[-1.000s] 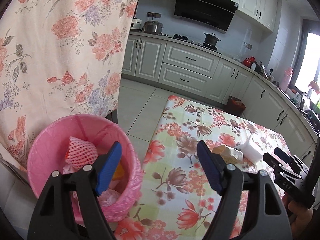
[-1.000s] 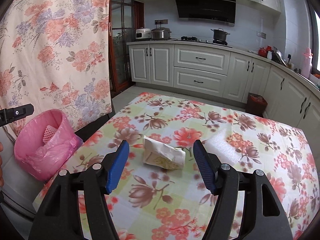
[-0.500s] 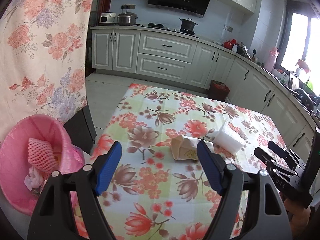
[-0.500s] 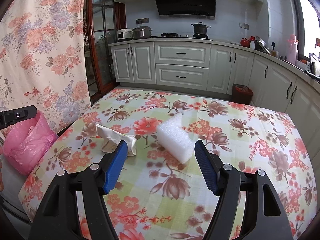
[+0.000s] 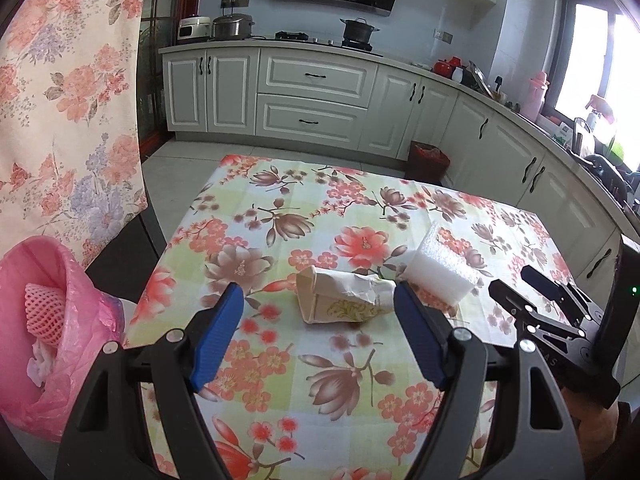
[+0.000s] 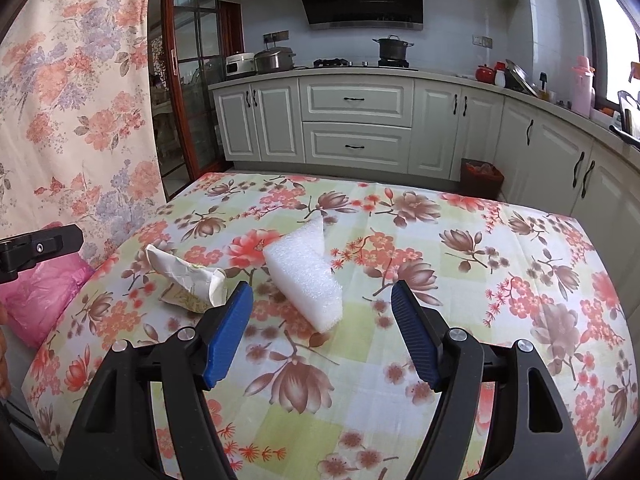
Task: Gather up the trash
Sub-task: 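Grasp the white foam sheet with the right tool while the left grasps the crumpled paper cup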
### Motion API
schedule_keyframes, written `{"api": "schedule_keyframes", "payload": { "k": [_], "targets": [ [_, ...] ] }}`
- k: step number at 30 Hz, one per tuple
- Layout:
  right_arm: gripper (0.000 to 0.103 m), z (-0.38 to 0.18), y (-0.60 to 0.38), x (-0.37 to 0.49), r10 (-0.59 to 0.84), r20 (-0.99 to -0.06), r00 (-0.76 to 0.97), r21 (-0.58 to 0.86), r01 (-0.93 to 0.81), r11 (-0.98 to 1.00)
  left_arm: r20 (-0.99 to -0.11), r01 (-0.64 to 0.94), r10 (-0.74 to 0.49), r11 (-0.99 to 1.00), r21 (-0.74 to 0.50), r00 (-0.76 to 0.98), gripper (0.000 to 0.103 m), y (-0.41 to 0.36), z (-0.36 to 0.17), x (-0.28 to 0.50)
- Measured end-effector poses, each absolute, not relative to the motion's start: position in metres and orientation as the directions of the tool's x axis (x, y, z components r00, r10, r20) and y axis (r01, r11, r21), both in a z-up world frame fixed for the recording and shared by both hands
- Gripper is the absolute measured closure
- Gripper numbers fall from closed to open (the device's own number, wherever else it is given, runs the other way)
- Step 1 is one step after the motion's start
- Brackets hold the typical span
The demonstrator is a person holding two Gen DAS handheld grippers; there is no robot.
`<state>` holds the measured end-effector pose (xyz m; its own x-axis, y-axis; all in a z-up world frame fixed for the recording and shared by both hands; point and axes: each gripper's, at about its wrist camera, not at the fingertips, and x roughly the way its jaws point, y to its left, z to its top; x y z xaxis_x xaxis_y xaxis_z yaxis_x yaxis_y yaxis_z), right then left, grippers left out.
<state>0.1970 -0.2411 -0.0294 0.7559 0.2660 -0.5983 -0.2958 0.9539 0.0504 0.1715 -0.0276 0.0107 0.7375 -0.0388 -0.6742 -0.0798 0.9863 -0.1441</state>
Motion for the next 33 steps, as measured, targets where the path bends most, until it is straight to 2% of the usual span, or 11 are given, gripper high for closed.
{"api": "schedule_keyframes", "payload": {
  "k": [13, 17, 19, 21, 23, 26, 33],
  "targets": [
    [0.035, -0.056, -0.224, 0.248, 0.278, -0.641, 0.716, 0.038, -0.332, 0.942, -0.701, -0.093, -0.026, 0.987, -0.131, 0.713, 0.028, -0.026, -0.001, 0.194],
    [0.036, -0.063, -0.215, 0.258, 0.288, -0.657, 0.697, 0.035, -0.353, 0.935, -0.704, -0.087, -0.031, 0.988, -0.131, 0.709, 0.023, -0.027, -0.006, 0.198],
    [0.04, -0.066, -0.212, 0.26, 0.292, -0.661, 0.691, 0.035, -0.361, 0.932, -0.708, -0.082, -0.036, 0.988, -0.132, 0.706, 0.023, -0.029, -0.009, 0.201],
    [0.056, -0.068, -0.211, 0.262, 0.292, -0.669, 0.683, 0.036, -0.363, 0.931, -0.713, -0.081, -0.038, 0.988, -0.132, 0.7, 0.021, -0.031, -0.013, 0.205],
    [0.062, -0.07, -0.211, 0.263, 0.29, -0.677, 0.676, 0.037, -0.362, 0.931, -0.717, -0.077, -0.044, 0.988, -0.134, 0.695, 0.021, -0.033, -0.017, 0.208],
    [0.066, -0.07, -0.212, 0.263, 0.292, -0.678, 0.674, 0.039, -0.363, 0.931, -0.722, -0.076, -0.043, 0.988, -0.132, 0.69, 0.015, -0.037, -0.023, 0.214],
    [0.067, -0.067, -0.224, 0.256, 0.292, -0.668, 0.684, 0.069, -0.333, 0.94, -0.744, -0.079, -0.032, 0.99, -0.113, 0.667, 0.009, -0.05, -0.045, 0.232]
  ]
}}
